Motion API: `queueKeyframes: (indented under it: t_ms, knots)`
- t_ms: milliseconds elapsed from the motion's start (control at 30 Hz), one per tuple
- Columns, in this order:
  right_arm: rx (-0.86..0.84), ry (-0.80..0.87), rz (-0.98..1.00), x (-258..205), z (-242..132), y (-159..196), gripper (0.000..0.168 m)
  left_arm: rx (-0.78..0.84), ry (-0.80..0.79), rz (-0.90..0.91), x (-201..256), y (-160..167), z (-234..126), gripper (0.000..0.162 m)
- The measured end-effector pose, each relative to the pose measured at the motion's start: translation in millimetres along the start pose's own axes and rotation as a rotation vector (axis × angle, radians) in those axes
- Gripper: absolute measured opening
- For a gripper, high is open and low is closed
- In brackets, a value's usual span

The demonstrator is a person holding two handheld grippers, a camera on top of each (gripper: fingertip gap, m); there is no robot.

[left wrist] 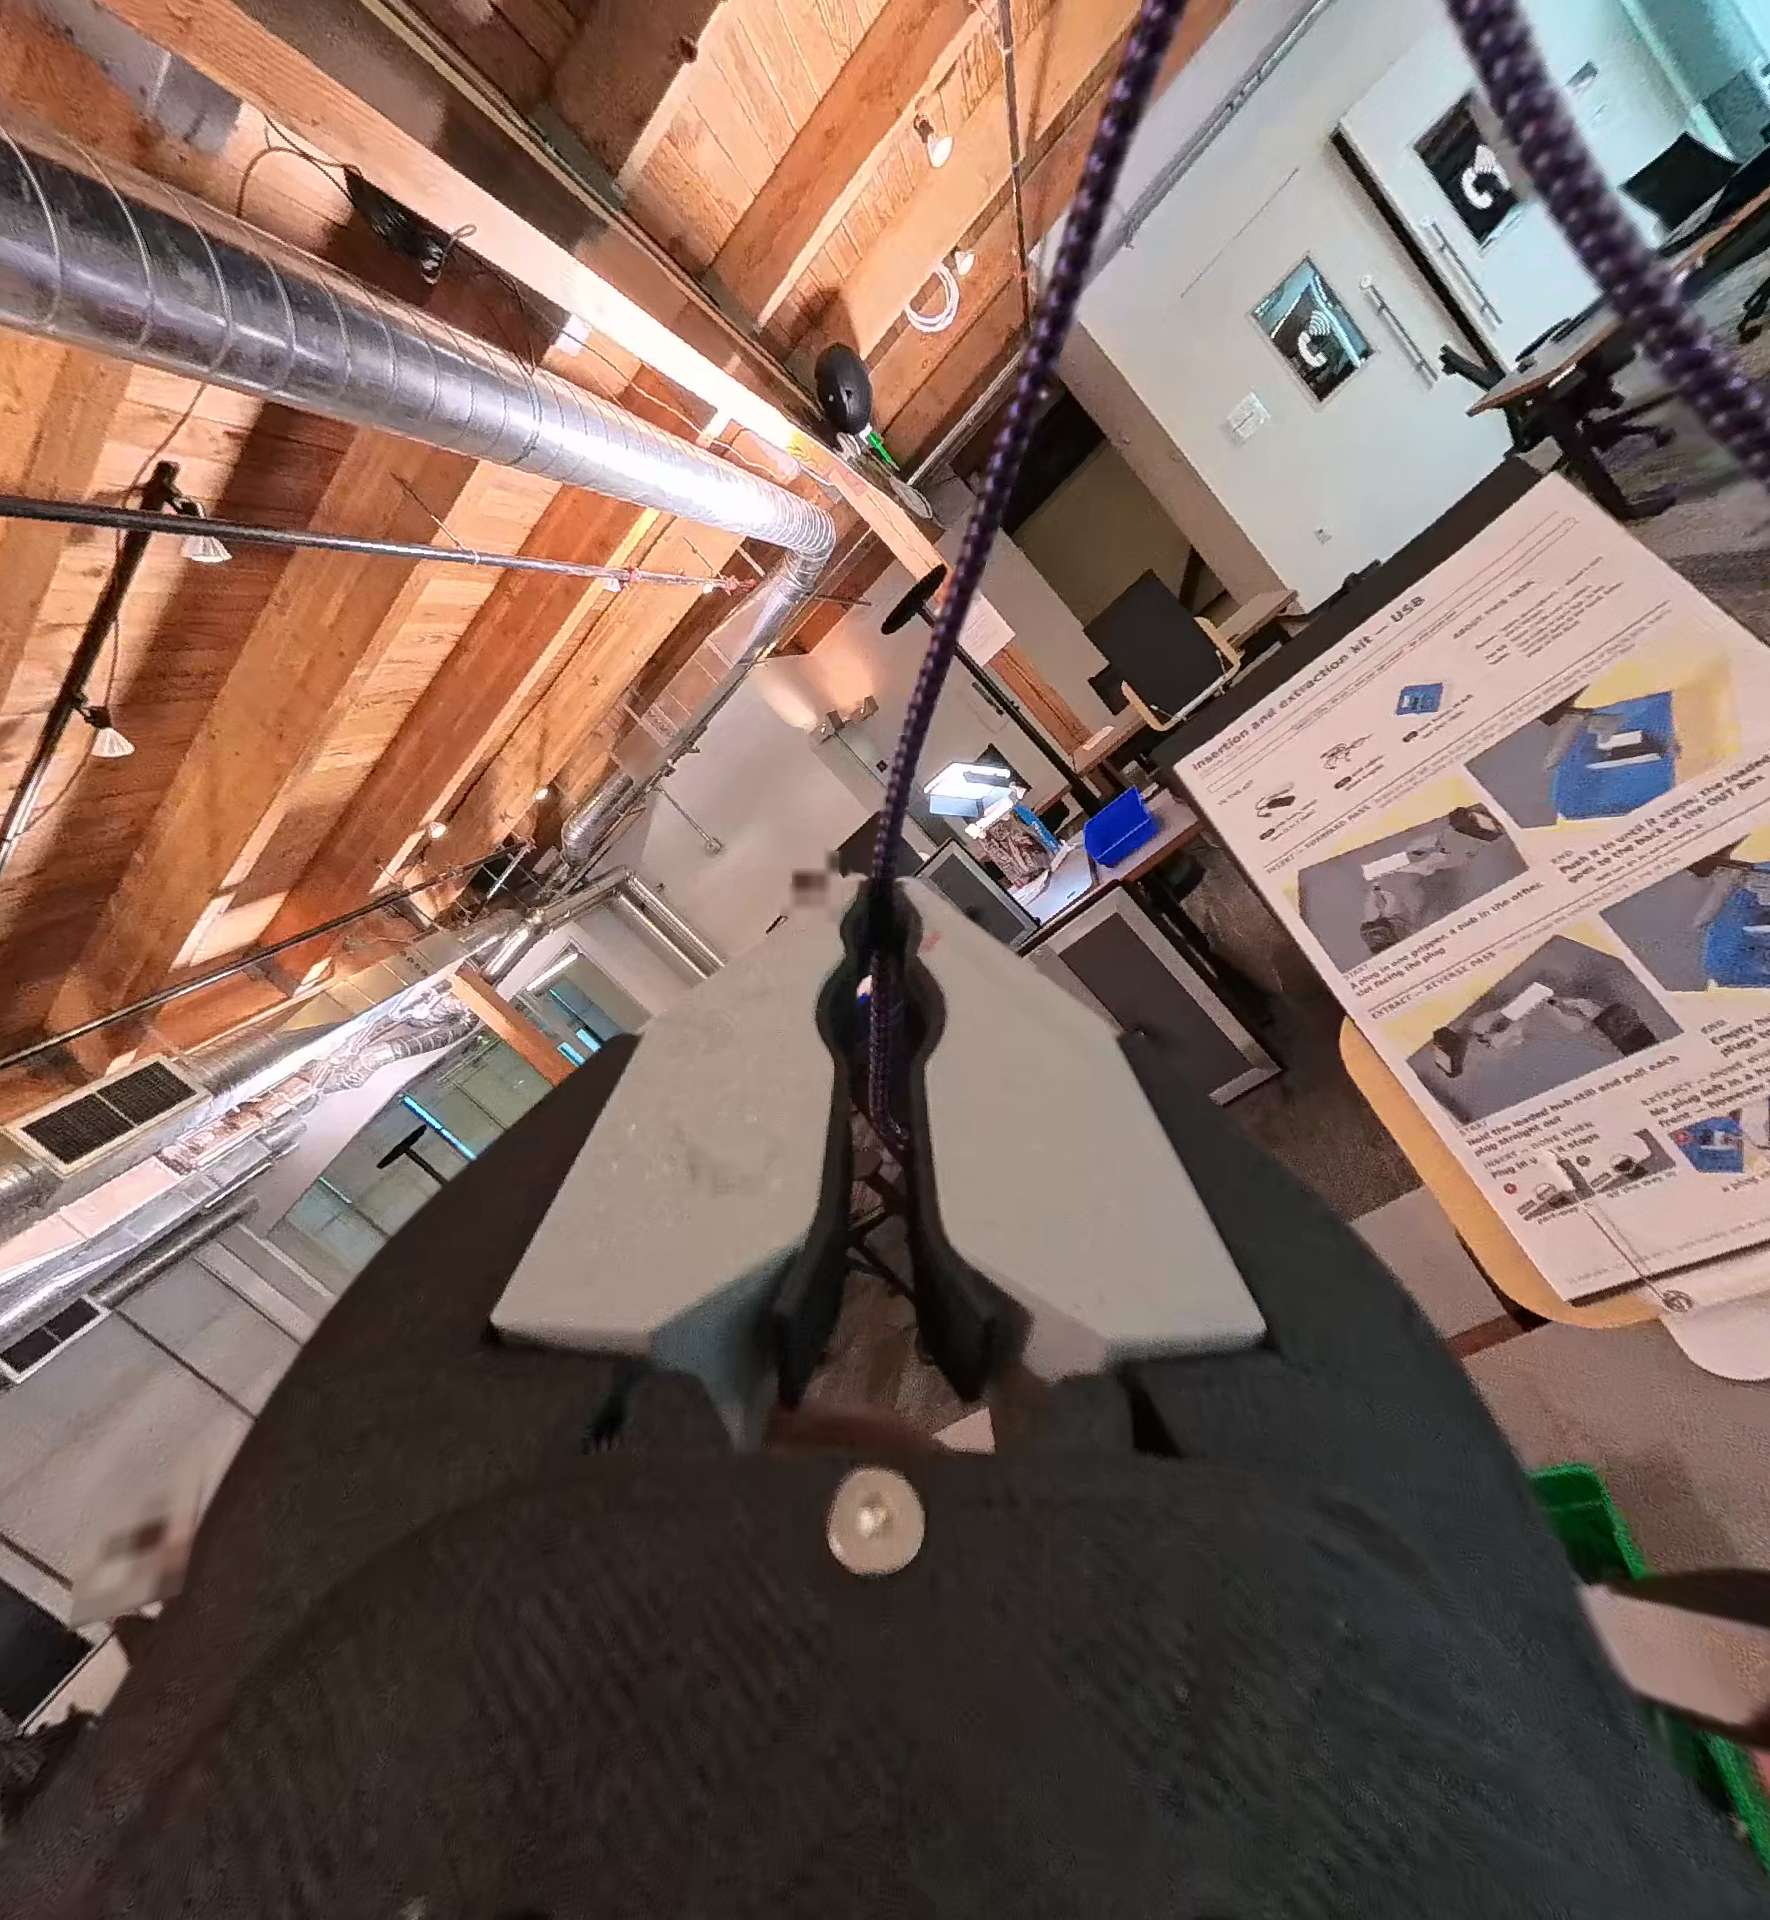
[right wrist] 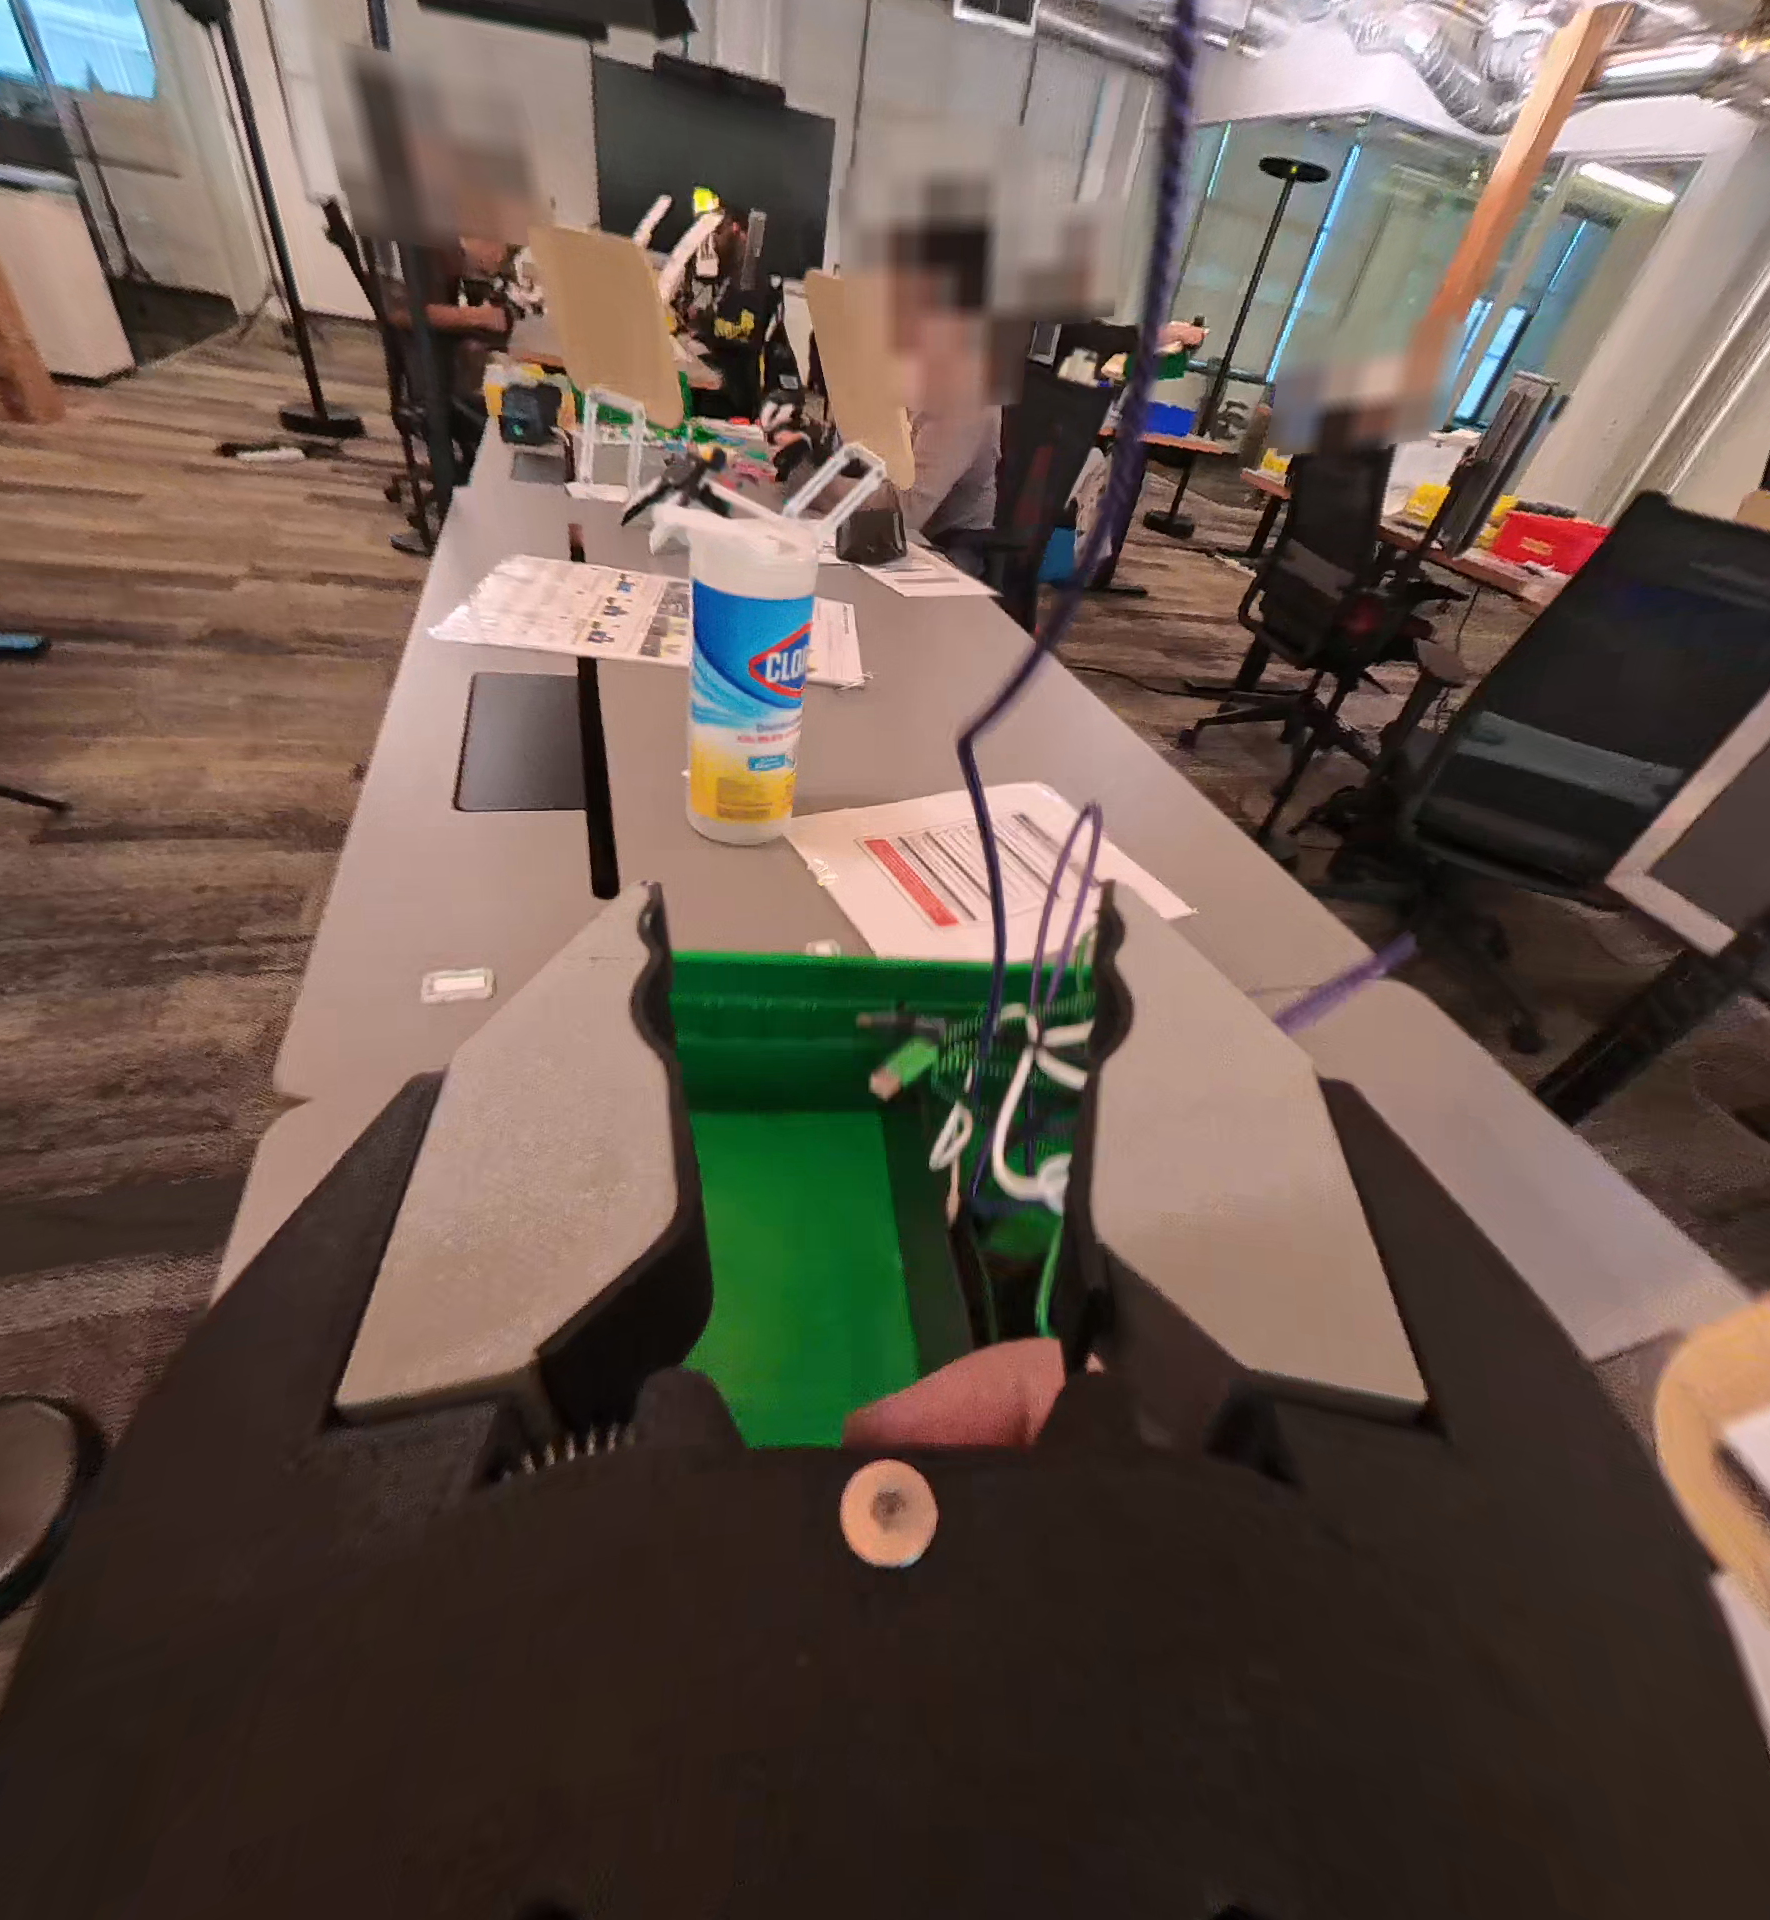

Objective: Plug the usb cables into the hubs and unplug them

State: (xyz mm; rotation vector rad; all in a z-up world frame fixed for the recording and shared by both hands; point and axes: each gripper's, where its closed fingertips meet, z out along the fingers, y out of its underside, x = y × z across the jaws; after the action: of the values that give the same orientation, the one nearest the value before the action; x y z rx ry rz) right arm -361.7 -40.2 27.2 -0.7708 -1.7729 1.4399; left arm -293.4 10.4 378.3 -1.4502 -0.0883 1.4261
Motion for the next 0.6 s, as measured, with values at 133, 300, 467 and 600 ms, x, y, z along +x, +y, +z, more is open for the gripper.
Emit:
queueKeyframes:
  t_ms: [133, 300, 467, 600]
  knots:
    - [-0.100, 0.112, -0.129, 13, 59, -7, 0.018, 0.000, -0.008, -0.021, -14, 9, -8, 0.000]
    - [-0.177, 0.052, -0.178, 17, 67, -18, 0.000, -0.059, -0.081, -0.001, -50, 55, -15, 0.000]
    - [-0.131, 0.100, -0.149, 51, 40, -61, 0.000, -0.136, -0.144, -0.044, -76, 124, -16, 0.000]
    - [-0.135, 0.107, -0.124, 67, 26, -81, 0.000, -0.170, -0.134, -0.125, -65, 171, -17, 0.000]
